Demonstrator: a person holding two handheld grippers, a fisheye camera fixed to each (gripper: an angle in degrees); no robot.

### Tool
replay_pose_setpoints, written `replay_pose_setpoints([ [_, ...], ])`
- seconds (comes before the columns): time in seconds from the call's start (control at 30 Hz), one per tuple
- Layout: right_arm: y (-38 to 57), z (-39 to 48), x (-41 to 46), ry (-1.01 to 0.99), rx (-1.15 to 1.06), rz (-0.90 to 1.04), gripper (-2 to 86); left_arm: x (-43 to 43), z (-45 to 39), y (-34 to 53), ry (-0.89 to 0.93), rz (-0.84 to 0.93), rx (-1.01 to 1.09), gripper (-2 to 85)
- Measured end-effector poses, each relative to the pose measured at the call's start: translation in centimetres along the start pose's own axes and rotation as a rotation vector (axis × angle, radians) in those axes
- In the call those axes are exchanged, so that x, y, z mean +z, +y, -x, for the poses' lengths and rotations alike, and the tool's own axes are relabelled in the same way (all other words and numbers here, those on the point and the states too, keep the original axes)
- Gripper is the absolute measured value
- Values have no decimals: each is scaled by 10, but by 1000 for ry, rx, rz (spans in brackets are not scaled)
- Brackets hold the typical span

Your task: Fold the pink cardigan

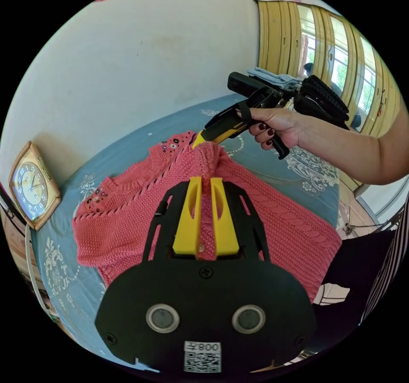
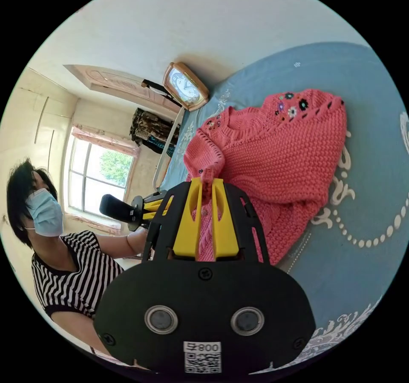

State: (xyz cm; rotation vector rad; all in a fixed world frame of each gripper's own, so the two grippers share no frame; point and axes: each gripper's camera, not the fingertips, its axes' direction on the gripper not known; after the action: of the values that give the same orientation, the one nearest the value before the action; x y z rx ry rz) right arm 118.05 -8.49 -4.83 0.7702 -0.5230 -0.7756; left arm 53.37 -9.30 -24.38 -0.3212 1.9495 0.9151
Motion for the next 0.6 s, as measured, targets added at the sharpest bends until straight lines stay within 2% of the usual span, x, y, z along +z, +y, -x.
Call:
replay_pose_setpoints([
  [0.23, 32, -14, -21, -54, 25, -41, 34, 32, -15, -16, 57, 56, -2, 31],
  [0.6, 53, -20, -40, 50, 57, -42, 35, 76, -24, -47, 95, 117, 29, 32],
])
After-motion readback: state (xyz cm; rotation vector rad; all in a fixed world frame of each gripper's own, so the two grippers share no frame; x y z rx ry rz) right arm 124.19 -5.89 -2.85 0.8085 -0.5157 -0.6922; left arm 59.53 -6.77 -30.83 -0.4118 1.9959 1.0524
